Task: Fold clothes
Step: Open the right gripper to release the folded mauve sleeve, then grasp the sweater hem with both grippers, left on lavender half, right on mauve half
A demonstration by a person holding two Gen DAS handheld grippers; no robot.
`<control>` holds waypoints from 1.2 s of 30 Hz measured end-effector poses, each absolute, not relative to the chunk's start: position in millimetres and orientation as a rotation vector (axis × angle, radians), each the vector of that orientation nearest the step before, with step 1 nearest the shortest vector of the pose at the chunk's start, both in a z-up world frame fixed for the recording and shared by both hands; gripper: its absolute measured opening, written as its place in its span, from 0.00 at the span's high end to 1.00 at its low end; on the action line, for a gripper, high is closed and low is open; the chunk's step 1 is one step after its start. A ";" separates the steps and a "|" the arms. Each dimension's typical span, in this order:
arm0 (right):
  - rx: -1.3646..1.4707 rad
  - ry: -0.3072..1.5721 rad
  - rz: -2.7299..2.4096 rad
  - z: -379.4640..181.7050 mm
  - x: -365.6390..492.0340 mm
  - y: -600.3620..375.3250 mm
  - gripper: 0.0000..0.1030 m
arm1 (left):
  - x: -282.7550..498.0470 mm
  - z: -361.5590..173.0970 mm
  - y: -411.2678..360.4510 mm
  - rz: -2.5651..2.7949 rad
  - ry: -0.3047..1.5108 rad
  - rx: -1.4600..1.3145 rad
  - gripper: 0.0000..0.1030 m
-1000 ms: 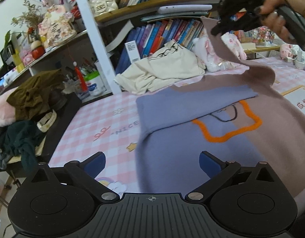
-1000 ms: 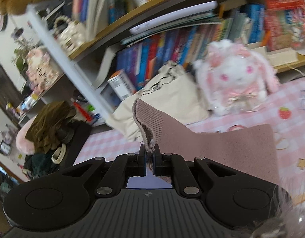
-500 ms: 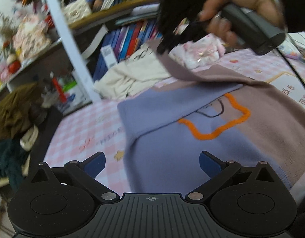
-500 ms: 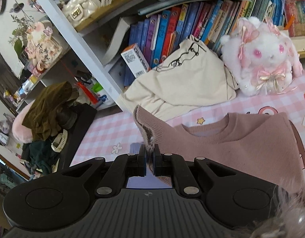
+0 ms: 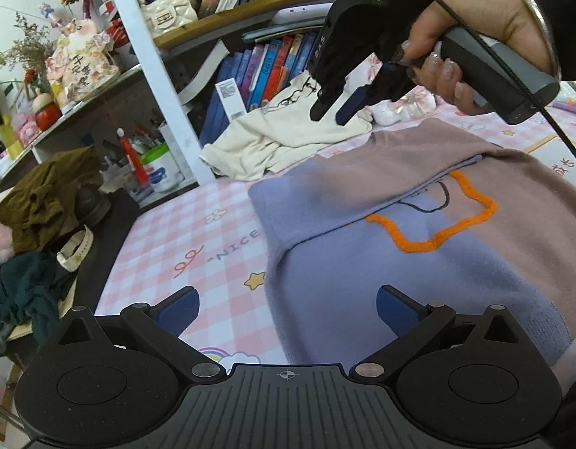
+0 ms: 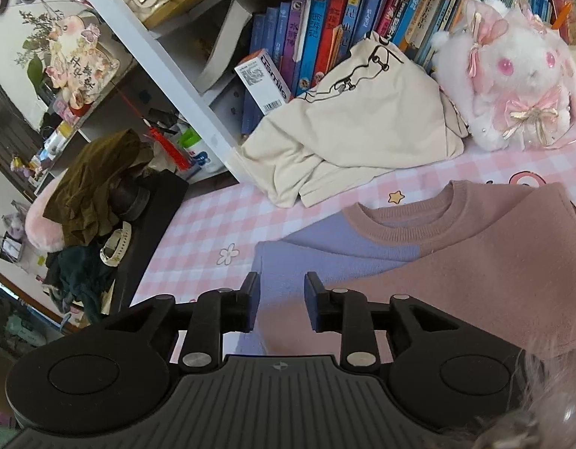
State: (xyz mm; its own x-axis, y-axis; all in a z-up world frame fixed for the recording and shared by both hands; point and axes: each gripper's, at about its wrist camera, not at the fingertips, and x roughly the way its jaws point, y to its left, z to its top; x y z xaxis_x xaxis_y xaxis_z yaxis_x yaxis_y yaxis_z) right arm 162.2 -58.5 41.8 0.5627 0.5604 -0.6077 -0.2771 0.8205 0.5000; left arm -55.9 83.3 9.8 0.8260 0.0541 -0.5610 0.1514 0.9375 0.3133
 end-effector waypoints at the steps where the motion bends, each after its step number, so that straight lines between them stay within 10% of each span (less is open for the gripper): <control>1: 0.369 0.837 0.507 42.5 160.8 -59.8 0.75 | -55.6 9.6 83.8 -0.051 0.601 0.354 0.01; 16: 0.237 0.895 0.383 19.2 63.6 -150.4 0.60 | -51.4 2.0 100.1 -0.108 0.704 0.147 0.02; 36: 0.261 1.055 0.111 -26.4 -58.0 -258.1 0.60 | -57.0 -20.4 138.6 -0.120 0.948 -0.233 0.30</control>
